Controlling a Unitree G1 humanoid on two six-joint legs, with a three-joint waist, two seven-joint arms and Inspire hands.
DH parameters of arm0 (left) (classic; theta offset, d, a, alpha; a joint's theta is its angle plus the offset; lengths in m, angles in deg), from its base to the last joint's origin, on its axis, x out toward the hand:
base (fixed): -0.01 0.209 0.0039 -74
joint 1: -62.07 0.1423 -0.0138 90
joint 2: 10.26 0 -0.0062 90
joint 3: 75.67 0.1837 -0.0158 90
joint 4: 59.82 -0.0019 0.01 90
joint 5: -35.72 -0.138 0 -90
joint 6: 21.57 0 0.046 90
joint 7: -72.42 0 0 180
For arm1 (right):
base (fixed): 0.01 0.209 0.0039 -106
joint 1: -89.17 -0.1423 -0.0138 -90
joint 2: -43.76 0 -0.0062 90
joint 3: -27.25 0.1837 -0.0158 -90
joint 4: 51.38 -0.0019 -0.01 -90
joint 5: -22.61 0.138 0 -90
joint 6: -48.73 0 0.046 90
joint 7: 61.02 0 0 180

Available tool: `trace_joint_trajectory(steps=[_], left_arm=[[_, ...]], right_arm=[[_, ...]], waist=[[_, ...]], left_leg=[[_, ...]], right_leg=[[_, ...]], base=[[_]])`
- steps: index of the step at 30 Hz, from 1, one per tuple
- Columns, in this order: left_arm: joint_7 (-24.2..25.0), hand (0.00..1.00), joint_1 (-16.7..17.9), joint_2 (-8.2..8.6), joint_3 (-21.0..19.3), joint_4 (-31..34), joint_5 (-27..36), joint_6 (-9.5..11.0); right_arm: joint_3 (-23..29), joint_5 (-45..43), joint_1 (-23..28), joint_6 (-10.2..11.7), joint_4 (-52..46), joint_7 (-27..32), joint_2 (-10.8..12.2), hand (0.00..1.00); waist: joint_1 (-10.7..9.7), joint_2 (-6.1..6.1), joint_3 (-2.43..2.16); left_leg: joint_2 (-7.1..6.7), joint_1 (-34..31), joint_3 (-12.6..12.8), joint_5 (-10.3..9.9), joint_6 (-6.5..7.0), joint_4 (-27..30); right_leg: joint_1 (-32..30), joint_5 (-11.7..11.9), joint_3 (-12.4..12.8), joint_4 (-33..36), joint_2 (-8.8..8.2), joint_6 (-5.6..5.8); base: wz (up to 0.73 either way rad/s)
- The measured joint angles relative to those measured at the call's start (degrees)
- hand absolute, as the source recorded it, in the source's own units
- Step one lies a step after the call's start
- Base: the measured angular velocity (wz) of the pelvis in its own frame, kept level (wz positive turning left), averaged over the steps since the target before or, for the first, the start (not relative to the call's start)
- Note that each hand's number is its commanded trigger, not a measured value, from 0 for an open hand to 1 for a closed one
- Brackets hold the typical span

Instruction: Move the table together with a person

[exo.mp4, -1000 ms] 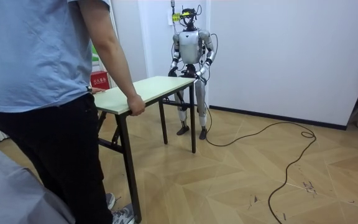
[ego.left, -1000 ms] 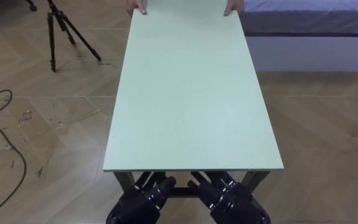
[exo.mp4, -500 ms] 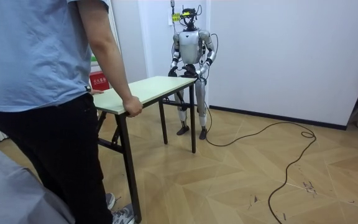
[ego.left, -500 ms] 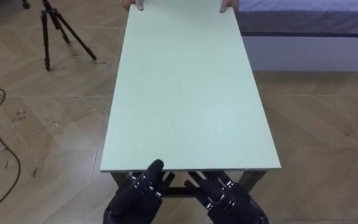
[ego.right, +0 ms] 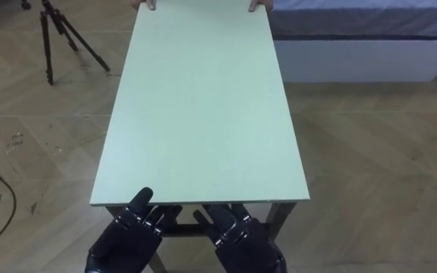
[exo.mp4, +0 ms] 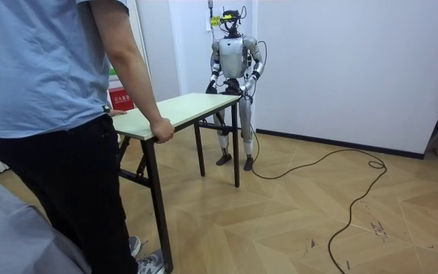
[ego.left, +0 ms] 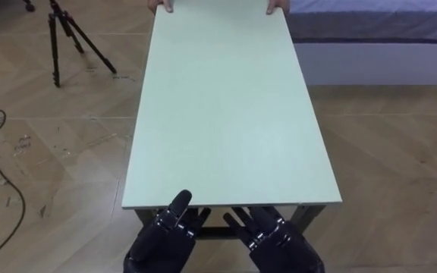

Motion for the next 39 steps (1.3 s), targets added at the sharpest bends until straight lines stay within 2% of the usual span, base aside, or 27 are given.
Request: trace_joint_trajectory(steps=[5,8,12,17,22,25,30,33,39], left_arm=[[-1.17,0.0,-0.4,0.26,-0.01,-0.02,-0.02,0.0],[-1.81,0.0,-0.76,0.27,-0.01,-0.02,-0.01,0.0],[-1.86,0.0,-1.56,0.35,-0.04,-0.84,-0.03,-0.09],[-2.77,0.0,-2.59,1.5,-1.78,-3.09,-0.01,0.14],[-4.19,0.0,-3.0,2.36,-1.78,-3.1,-0.07,0.25],[-4.2,0.0,-3.05,2.37,-1.78,-3.29,-0.41,0.25],[-4.21,0.0,-3.11,2.38,-2.08,-3.29,-0.43,0.25],[-4.49,0.0,-3.11,2.38,-2.22,-3.29,-0.43,0.25],[-5.97,0.0,-3.18,2.38,-2.35,-3.29,-0.57,0.27]], right_arm=[[-0.02,4.32,-0.02,0.05,-0.47,1.23,0.16,0.0],[-0.01,4.51,-0.11,0.21,-0.53,1.55,0.13,0.0],[0.03,6.54,-0.15,0.24,-0.53,2.04,0.2,0.0],[0.19,6.53,-1.11,0.82,-0.53,3.58,0.58,0.0],[0.33,7.15,-2.4,1.58,-0.53,5.72,0.63,0.0],[0.58,8.47,-3.02,2.52,-0.4,6.91,0.71,0.0],[1.38,8.58,-3.25,3.26,-0.39,7.82,1.03,0.0],[2.15,8.78,-3.25,3.32,-0.41,8.3,1.03,0.0],[2.88,10.97,-3.73,5.0,-0.41,10.71,1.0,0.0]], waist=[[0.15,0.57,0.31],[0.15,0.77,0.35],[1.27,0.95,0.33],[1.63,1.88,0.54],[1.48,2.94,0.28],[1.47,2.87,0.28],[1.48,2.32,0.63],[1.49,2.23,0.66],[1.44,1.99,0.62]], left_leg=[[-0.04,0.06,-0.04,0.02,0.03,0.12],[-0.04,0.05,-0.06,0.03,0.03,0.12],[-0.04,0.07,-0.03,0.03,0.03,0.13],[-0.04,0.0,-0.13,0.02,0.04,0.12],[-0.01,-0.01,-0.24,0.03,0.03,0.04],[-0.02,0.09,-0.35,0.04,0.04,0.11],[-0.03,0.09,-0.49,0.05,0.04,0.17],[-0.03,0.09,-0.41,0.06,0.04,0.2],[-0.04,0.38,-0.4,0.06,0.04,0.2]], right_leg=[[0.04,0.0,0.28,0.02,-0.01,0.0],[0.02,0.0,0.28,0.09,-0.01,0.0],[-0.06,0.0,0.26,0.17,-0.01,0.0],[-0.05,0.0,0.22,0.19,0.01,0.0],[-0.04,0.0,0.0,0.19,0.04,0.0],[0.11,0.0,-0.01,0.17,0.03,0.0],[0.25,0.0,0.01,-0.02,0.03,0.0],[0.27,0.0,0.05,-0.02,0.03,0.0],[0.56,0.0,0.12,-0.15,0.04,0.0]], base=[[0.0],[0.0],[0.0],[0.0],[0.0],[0.0],[0.0],[0.0],[0.0]])
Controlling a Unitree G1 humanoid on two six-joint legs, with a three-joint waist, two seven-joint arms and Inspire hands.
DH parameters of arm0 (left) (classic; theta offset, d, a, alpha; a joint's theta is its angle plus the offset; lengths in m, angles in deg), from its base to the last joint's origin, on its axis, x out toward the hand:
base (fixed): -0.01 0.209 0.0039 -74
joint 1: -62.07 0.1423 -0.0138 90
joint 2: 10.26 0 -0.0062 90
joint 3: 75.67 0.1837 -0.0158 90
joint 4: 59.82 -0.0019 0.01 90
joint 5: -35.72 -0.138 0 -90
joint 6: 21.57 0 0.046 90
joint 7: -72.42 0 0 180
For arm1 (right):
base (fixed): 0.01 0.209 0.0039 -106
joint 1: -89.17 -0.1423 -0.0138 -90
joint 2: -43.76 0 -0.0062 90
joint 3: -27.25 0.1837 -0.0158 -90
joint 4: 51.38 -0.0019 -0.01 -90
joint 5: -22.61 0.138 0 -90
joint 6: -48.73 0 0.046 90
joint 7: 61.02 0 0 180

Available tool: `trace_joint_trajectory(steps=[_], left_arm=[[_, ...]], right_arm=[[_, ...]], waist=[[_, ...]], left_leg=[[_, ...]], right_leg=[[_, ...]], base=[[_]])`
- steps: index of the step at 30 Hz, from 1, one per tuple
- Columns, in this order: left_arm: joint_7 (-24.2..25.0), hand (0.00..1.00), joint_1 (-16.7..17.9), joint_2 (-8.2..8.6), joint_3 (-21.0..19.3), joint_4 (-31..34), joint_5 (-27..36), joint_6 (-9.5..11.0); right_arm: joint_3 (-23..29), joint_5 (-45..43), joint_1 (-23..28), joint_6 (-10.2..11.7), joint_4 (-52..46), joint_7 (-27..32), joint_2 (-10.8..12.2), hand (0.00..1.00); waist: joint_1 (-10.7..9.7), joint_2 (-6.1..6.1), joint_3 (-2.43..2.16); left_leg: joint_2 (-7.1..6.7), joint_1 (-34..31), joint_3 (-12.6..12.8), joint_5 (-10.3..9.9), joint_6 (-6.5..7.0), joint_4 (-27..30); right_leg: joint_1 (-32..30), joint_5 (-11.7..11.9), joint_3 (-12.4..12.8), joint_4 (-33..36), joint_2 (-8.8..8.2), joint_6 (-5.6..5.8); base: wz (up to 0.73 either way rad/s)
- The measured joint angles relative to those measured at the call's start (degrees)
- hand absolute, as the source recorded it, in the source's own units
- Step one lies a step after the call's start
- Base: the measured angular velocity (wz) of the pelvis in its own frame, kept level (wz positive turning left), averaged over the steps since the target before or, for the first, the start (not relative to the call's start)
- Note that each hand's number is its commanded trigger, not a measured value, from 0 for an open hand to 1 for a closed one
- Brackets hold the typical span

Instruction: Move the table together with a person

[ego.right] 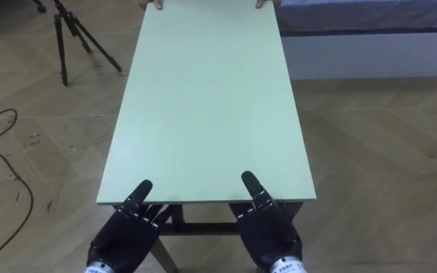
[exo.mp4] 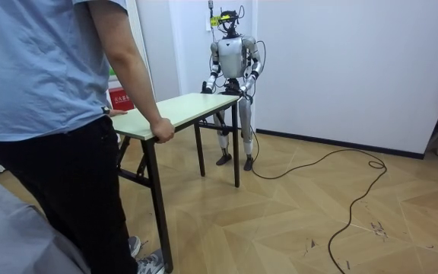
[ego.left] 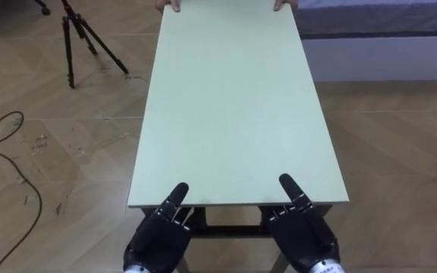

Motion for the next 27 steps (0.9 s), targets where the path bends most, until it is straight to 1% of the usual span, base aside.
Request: trace_joint_trajectory(steps=[8,9,10,11,15,18,19,22,23,25,27], left_arm=[[-0.46,0.0,0.0,0.07,-0.14,0.0,-0.52,0.0],[-0.46,0.48,0.01,0.06,-0.17,0.0,-0.62,-0.01],[-0.46,0.59,0.01,0.06,-0.18,0.0,-0.63,-0.01],[-0.46,1.0,0.01,0.06,-0.2,0.0,-0.92,0.0],[-0.46,1.0,-0.02,0.06,-0.53,0.04,-4.01,0.0],[-0.46,1.0,-0.27,0.16,-0.62,0.05,-4.0,0.0],[-0.46,1.0,-0.81,0.3,-0.56,0.05,-4.0,-0.03],[-2.92,1.0,-1.07,0.96,-0.53,0.04,-4.36,-0.05],[-3.67,1.0,-1.07,1.3,-0.6,0.04,-5.38,-0.04],[-4.31,1.0,-1.04,1.28,-0.59,0.02,-6.44,-0.02],[-5.48,1.0,-1.01,1.27,-0.57,-0.06,-7.29,-0.04]], right_arm=[[0.14,-0.08,-0.03,0.0,0.01,0.72,0.11,0.0],[0.2,-0.18,-0.02,0.0,0.01,0.72,0.07,0.0],[0.2,-0.26,-0.02,0.0,0.01,0.72,0.05,0.15],[0.21,-0.32,-0.02,0.06,0.0,0.72,0.04,1.0],[0.23,-0.79,-0.04,0.18,-0.03,0.71,-0.03,1.0],[0.2,-0.78,-0.06,0.2,-0.02,0.77,-0.02,1.0],[0.2,-0.74,-0.27,0.3,0.46,2.34,-0.02,1.0],[-0.03,-0.9,-1.29,0.39,2.25,5.19,0.04,1.0],[0.02,-1.88,-1.33,0.4,2.36,6.19,0.21,1.0],[-0.23,-2.31,-1.27,0.42,2.41,6.49,0.23,1.0],[-0.33,-3.05,-1.16,0.48,2.39,6.64,0.22,1.0]], waist=[[-0.17,-0.08,0.04],[-0.16,-0.07,0.03],[-0.18,-0.06,0.03],[-0.18,-0.06,0.02],[-0.14,-0.01,-0.07],[-0.15,0.0,-0.13],[-0.05,-0.05,-0.14],[0.29,-0.09,-0.13],[0.46,-0.09,-0.13],[0.86,-0.13,-0.11],[0.74,-0.23,-0.09]], left_leg=[[0.01,0.48,-0.09,0.0,0.0,-0.19],[0.01,0.49,-0.09,0.0,0.0,-0.2],[0.01,0.49,-0.08,0.0,0.0,-0.2],[0.01,0.49,-0.09,0.0,0.0,-0.2],[0.01,0.36,-0.05,-0.01,0.0,-0.23],[0.02,0.36,-0.06,-0.01,0.0,-0.24],[0.02,0.34,-0.1,-0.01,0.0,-0.23],[0.03,0.18,-0.14,0.0,0.0,-0.18],[0.02,0.04,-0.14,0.0,0.0,-0.13],[0.02,-0.19,-0.27,0.0,0.0,-0.14],[0.05,0.41,-1.24,0.01,0.0,-0.22]], right_leg=[[0.49,0.0,-0.08,-0.1,0.06,0.0],[0.49,0.0,-0.08,-0.1,0.07,0.0],[0.49,0.0,-0.09,-0.1,0.07,0.0],[0.49,0.0,-0.12,-0.08,0.07,0.0],[0.38,0.0,-0.21,-0.07,0.07,0.0],[0.39,0.0,-0.29,-0.06,0.08,0.0],[0.37,0.0,-0.34,-0.05,0.08,0.0],[0.2,0.0,-0.48,-0.12,0.08,0.0],[-0.18,0.0,-0.44,-0.09,0.07,0.0],[-0.53,0.0,-0.27,-0.07,0.08,0.0],[-0.24,0.0,-0.17,0.15,0.14,0.0]], base=[[0.0],[0.0],[0.0],[0.0],[0.0],[0.0],[0.0],[0.0],[0.0],[-0.02],[-0.1]])
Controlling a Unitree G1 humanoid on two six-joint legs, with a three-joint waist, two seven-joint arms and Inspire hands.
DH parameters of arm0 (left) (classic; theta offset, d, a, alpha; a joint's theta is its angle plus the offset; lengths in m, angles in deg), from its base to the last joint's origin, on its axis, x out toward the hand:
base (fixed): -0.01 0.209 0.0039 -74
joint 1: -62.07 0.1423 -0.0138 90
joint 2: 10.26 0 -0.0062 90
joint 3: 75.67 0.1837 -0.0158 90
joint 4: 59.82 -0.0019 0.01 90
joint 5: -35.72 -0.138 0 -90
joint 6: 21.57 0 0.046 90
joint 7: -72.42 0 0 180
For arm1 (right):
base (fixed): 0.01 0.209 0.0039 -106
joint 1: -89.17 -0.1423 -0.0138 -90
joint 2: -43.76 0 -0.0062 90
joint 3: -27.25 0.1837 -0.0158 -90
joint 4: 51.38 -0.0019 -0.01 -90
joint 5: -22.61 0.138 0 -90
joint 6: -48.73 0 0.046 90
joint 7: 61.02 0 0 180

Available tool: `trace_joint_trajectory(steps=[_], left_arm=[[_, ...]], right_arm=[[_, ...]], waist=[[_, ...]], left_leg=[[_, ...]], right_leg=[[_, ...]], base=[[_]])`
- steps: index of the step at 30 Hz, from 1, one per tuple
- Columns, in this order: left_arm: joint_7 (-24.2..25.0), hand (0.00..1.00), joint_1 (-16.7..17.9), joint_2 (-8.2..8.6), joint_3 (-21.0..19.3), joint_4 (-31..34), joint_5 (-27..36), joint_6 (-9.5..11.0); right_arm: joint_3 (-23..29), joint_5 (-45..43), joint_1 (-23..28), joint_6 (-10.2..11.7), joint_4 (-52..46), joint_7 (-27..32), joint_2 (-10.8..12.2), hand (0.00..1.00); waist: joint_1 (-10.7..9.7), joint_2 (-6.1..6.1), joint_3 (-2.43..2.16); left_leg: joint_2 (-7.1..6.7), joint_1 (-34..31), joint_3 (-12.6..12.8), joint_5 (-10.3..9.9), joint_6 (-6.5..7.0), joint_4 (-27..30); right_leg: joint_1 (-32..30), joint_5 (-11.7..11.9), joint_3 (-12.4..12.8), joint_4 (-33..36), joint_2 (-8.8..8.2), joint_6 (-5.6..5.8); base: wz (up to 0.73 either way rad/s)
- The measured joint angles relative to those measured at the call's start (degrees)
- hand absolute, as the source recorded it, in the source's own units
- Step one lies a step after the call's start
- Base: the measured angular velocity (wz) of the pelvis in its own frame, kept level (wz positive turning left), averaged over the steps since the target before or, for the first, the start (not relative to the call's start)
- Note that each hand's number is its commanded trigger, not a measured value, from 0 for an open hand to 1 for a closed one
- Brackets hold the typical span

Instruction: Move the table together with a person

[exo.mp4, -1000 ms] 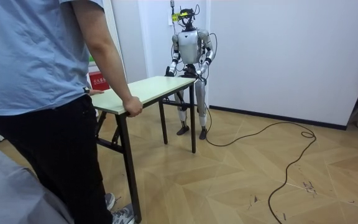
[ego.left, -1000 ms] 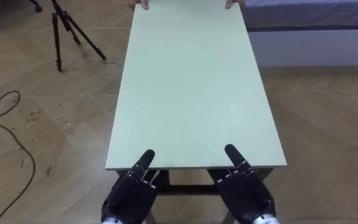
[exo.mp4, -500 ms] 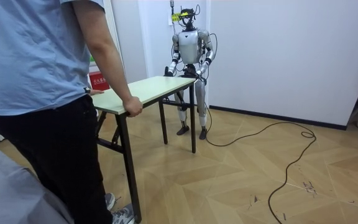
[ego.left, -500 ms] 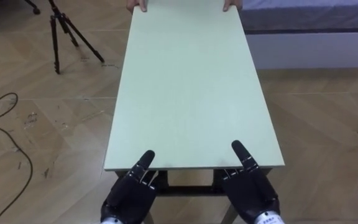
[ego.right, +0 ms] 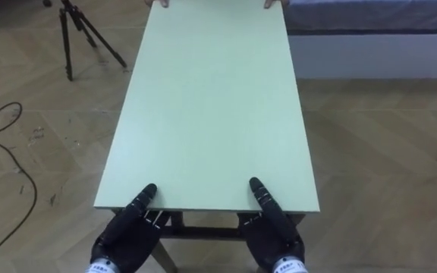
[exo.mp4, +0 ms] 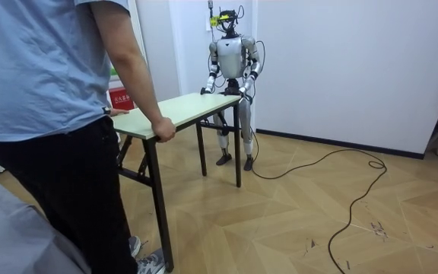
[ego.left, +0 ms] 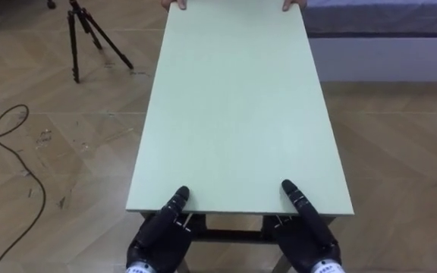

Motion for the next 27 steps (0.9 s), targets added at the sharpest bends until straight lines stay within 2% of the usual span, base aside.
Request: trace_joint_trajectory(steps=[3,27], left_arm=[[-0.06,1.0,-0.14,0.4,0.15,0.02,-1.36,0.01],[-0.44,1.0,-0.49,0.06,-0.64,0.03,-3.75,0.47]], right_arm=[[-0.05,-0.82,-0.22,1.34,-0.05,0.6,0.04,1.0],[-0.22,-2.05,-0.98,1.9,-0.71,1.2,0.68,1.0]], waist=[[-0.12,-0.21,0.13],[0.51,-0.39,0.26]], left_leg=[[-0.09,0.26,-0.43,0.0,0.0,-0.17],[-0.08,0.14,0.13,0.0,0.0,-0.35]], right_leg=[[0.31,0.0,0.13,-0.06,-0.04,0.0],[-0.19,0.0,0.33,-0.17,0.01,0.0]], base=[[-0.01],[-0.01]])
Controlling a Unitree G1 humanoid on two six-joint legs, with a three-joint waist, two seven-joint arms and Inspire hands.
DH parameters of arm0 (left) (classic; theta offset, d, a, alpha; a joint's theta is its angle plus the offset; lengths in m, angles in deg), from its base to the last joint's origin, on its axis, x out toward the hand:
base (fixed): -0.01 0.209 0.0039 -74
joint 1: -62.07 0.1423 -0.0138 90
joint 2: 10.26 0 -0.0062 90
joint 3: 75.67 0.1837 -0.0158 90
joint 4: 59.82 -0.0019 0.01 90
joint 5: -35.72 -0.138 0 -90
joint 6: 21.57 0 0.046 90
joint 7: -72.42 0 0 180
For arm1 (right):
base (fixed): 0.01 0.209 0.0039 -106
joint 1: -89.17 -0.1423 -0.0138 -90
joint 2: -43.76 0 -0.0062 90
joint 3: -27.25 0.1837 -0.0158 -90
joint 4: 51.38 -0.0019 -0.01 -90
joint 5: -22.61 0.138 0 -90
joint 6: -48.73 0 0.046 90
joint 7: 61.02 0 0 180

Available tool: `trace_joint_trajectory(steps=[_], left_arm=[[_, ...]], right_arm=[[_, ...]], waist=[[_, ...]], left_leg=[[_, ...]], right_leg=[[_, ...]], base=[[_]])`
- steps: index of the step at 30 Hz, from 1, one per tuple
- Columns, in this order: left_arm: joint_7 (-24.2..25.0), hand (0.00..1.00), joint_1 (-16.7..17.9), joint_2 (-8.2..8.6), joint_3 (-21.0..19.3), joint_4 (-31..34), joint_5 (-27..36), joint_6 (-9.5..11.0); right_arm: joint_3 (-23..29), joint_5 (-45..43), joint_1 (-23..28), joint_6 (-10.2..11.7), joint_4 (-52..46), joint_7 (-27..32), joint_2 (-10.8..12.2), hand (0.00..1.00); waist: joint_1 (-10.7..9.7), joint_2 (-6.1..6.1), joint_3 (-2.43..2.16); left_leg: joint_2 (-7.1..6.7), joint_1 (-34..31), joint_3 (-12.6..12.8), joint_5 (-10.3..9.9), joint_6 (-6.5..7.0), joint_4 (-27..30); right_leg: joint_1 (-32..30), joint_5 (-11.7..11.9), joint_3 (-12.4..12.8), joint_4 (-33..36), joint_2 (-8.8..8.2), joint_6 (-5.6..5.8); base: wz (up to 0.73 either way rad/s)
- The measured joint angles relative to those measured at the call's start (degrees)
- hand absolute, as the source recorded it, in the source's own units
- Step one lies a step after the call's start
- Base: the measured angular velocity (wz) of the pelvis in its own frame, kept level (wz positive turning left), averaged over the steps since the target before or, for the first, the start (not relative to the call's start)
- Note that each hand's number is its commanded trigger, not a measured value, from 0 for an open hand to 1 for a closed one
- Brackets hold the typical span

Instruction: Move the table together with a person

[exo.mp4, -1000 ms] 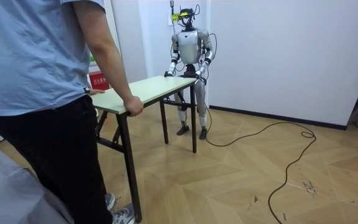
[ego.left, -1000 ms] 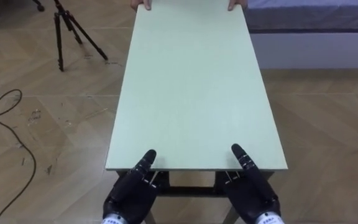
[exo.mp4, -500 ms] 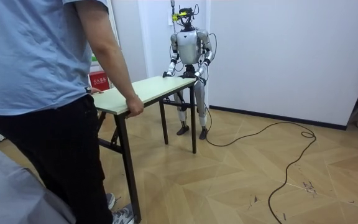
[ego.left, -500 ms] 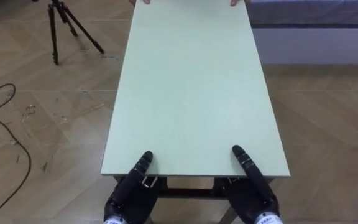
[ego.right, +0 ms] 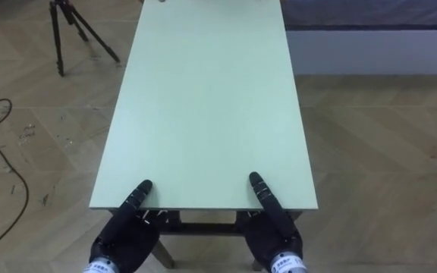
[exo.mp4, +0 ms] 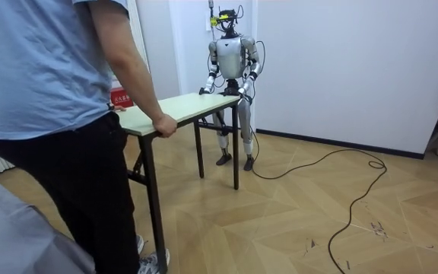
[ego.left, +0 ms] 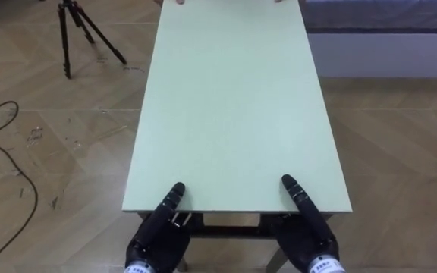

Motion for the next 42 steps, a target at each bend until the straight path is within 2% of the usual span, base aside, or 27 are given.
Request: trace_joint_trajectory(steps=[10,11,12,13,14,15,16,17,19,20,21,22,24,25,27,28,29,31,33,34,36,38,40,41,42], left_arm=[[0.9,1.0,-0.29,0.46,0.05,0.12,-1.35,0.0],[1.07,1.0,-0.18,0.92,-0.09,0.13,-1.35,0.03],[1.29,1.0,0.12,0.78,-0.18,0.11,-1.18,0.05],[2.76,1.0,1.09,-0.16,-0.85,0.27,-0.56,0.96],[4.12,1.0,1.99,-0.79,-1.84,0.8,0.05,1.45],[3.95,1.0,2.22,0.14,-1.8,0.36,0.29,1.42],[3.26,1.0,2.43,0.61,-1.72,0.32,0.42,1.43],[3.21,1.0,2.21,0.77,-1.75,0.33,0.63,1.43],[3.21,1.0,1.39,0.57,-1.43,0.33,0.64,1.43],[3.2,1.0,1.01,0.58,-1.27,0.33,0.55,1.36],[3.2,1.0,1.0,0.81,-1.28,0.33,0.48,1.32],[3.21,1.0,1.05,1.45,-1.38,0.35,0.59,1.32],[3.2,1.0,0.97,2.15,-1.43,0.36,0.76,1.31],[3.2,1.0,0.98,2.15,-1.43,0.36,0.77,1.32],[3.06,1.0,1.07,1.99,-1.11,0.36,1.18,1.31],[3.05,1.0,1.44,1.87,-0.87,0.36,1.51,1.31],[3.05,1.0,1.87,1.8,-0.72,0.36,1.43,1.26],[3.01,1.0,2.11,1.67,-0.7,0.33,1.41,0.6],[3.09,1.0,2.21,1.95,-0.71,0.34,1.98,0.16],[3.09,1.0,2.09,2.04,-0.73,0.34,2.1,0.16],[3.06,1.0,0.87,2.01,-0.71,0.34,2.67,-0.11],[2.64,1.0,-1.62,1.98,-0.12,0.34,2.71,-0.11],[1.61,1.0,-3.37,1.98,0.18,0.33,2.72,-0.11],[0.78,1.0,-4.25,1.94,0.4,0.33,2.61,-0.09],[0.44,1.0,-4.38,1.91,0.44,0.33,2.5,-0.07]], right_arm=[[0.08,-0.07,-0.12,0.22,-1.29,0.0,-0.97,1.0],[0.07,-0.07,-0.04,0.2,-1.3,0.0,-0.96,1.0],[0.06,-0.17,0.16,0.06,-1.28,0.11,-1.08,1.0],[-0.3,-1.0,0.08,-0.16,-1.32,0.43,0.46,1.0],[-1.15,-0.93,-0.3,0.01,-1.56,0.49,1.67,1.0],[-1.41,-0.65,-0.23,0.2,-1.42,0.41,1.48,1.0],[-2.53,0.67,-0.19,0.72,-1.41,0.31,0.6,1.0],[-2.67,1.41,-0.21,0.66,-1.42,0.23,0.34,1.0],[-2.18,2.16,-0.11,0.33,-1.41,0.22,0.24,1.0],[-1.92,2.39,-0.15,0.21,-1.44,0.22,0.32,1.0],[-1.82,2.34,-0.17,0.2,-1.45,0.22,0.28,1.0],[-1.58,2.17,-0.18,0.31,-1.54,0.21,0.22,1.0],[-1.57,2.28,-0.61,0.63,-1.59,0.22,-0.18,1.0],[-1.59,2.26,-0.66,0.64,-1.61,0.22,-0.23,1.0],[-1.67,2.18,-0.69,0.67,-1.7,0.22,-0.29,1.0],[-1.69,1.49,-0.68,0.65,-1.76,0.22,-0.69,1.0],[-1.47,0.26,-0.63,0.64,-1.74,0.22,-1.01,1.0],[-1.47,0.46,-0.69,0.65,-1.81,0.21,-1.47,1.0],[-1.36,0.25,-0.97,0.69,-2.3,0.14,-1.84,1.0],[-1.3,0.21,-1.17,0.69,-2.31,0.14,-1.87,1.0],[-0.74,0.21,-1.67,0.65,-3.0,0.15,-1.98,1.0],[0.77,0.2,-2.3,0.65,-3.74,0.14,-1.94,1.0],[1.92,0.22,-2.97,0.45,-3.74,0.14,-1.54,1.0],[2.49,-0.02,-2.97,0.44,-3.74,0.14,-1.1,1.0],[2.54,-0.29,-2.94,0.43,-3.73,0.16,-1.01,1.0]], waist=[[0.1,0.17,-0.08],[0.29,0.51,0.15],[0.36,0.78,0.18],[0.71,0.82,0.08],[0.73,0.24,0.33],[0.19,1.42,0.3],[-0.88,1.9,0.2],[-0.9,1.66,0.25],[-1.08,0.49,0.12],[-0.93,0.07,-0.12],[-0.69,0.02,-0.15],[0.46,0.16,-0.24],[1.84,1.13,-0.3],[2.07,1.07,-0.32],[2.09,1.35,-0.32],[1.98,1.9,-0.38],[1.41,2.31,-0.41],[1.03,2.72,-0.27],[0.32,3.54,-0.3],[0.17,3.76,-0.32],[-1.2,4.28,-0.17],[-1.63,4.78,-0.14],[-1.59,4.96,-0.12],[-1.49,4.81,-0.11],[-1.36,4.57,-0.1]], left_leg=[[0.19,0.25,-0.53,0.02,-0.01,0.18],[1.04,0.99,-3.6,0.09,0.06,0.15],[1.63,1.32,-6.63,0.08,0.04,0.2],[2.7,1.21,-10.3,0.01,-0.06,0.49],[2.65,0.44,-9.83,-0.92,-1.49,1.68],[3.53,0.0,-9.43,-1.91,-2.53,2.62],[3.95,-0.12,-7.6,-2.0,-3.13,3.72],[4.0,-0.32,-5.96,-1.81,-3.36,4.81],[3.97,-2.2,-5.62,-1.86,-3.45,8.88],[3.93,-4.5,-5.39,-1.92,-3.54,13.87],[4.01,-5.9,-5.31,-1.9,-3.53,16.74],[4.29,-8.39,-5.51,-1.73,-3.64,22.34],[5.94,-12.91,-5.49,-0.75,-3.75,31.84],[6.05,-13.61,-5.54,-0.15,-3.67,33.6],[6.84,-15.47,-5.57,1.53,-3.63,37.6],[7.18,-15.85,-5.85,1.99,-4.15,39.51],[7.09,-15.9,-6.68,1.89,-4.16,39.48],[7.04,-15.14,-6.9,0.74,-5.02,37.13],[7.06,-11.77,-7.01,-2.92,-5.65,31.37],[7.02,-10.58,-6.96,-3.75,-5.71,29.79],[7.03,-8.12,-6.61,-6.18,-5.52,24.67],[7.04,-5.47,-5.49,-8.73,-5.52,15.97],[6.67,-4.41,-4.15,-9.66,-4.94,10.85],[5.44,-4.45,-3.93,-9.46,-3.42,9.12],[4.57,-4.64,-3.88,-8.87,-2.63,8.86]], right_leg=[[-0.35,-0.09,0.87,0.89,0.19,-0.15],[-2.68,-1.14,0.58,5.54,0.35,-0.99],[-4.42,-2.64,0.97,7.59,0.98,-1.84],[-6.68,-1.79,3.87,2.54,4.31,-4.02],[-8.34,6.27,3.42,-2.47,5.44,-6.02],[-7.89,6.2,1.92,-1.16,5.5,-5.77],[-7.66,5.61,1.18,0.47,5.57,-6.06],[-7.6,4.89,1.18,1.82,5.68,-6.33],[-7.8,3.36,0.99,3.43,5.7,-6.65],[-8.12,2.81,0.31,3.97,5.33,-7.05],[-8.1,2.65,0.16,4.07,5.32,-7.26],[-8.05,1.94,0.59,4.16,5.31,-7.57],[-8.76,0.37,0.91,5.42,6.31,-8.71],[-9.08,-0.14,0.74,5.89,6.31,-8.98],[-9.34,-1.27,-1.15,6.58,6.22,-9.67],[-9.23,-1.85,-3.28,7.13,6.1,-10.08],[-8.96,-2.06,-4.7,7.59,6.06,-10.36],[-9.39,-2.0,-5.93,8.07,5.89,-10.56],[-10.36,-1.83,-9.01,8.32,5.62,-10.87],[-10.66,-1.77,-9.35,8.39,5.6,-10.97],[-12.43,-1.73,-11.8,9.17,4.93,-11.01],[-16.26,-1.14,-13.23,11.34,3.8,-10.72],[-18.47,0.02,-13.7,12.15,2.65,-10.35],[-19.35,1.32,-13.39,12.29,1.7,-9.85],[-19.67,2.02,-12.9,12.21,1.02,-9.57]], base=[[-0.02],[-0.16],[-0.37],[-0.4],[-0.18],[0.29],[0.51],[0.49],[0.27],[0.09],[-0.14],[-0.35],[-0.33],[-0.09],[0.0],[0.03],[0.06],[0.08],[0.06],[0.16],[0.36],[0.35],[0.12],[0.05],[-0.08]])
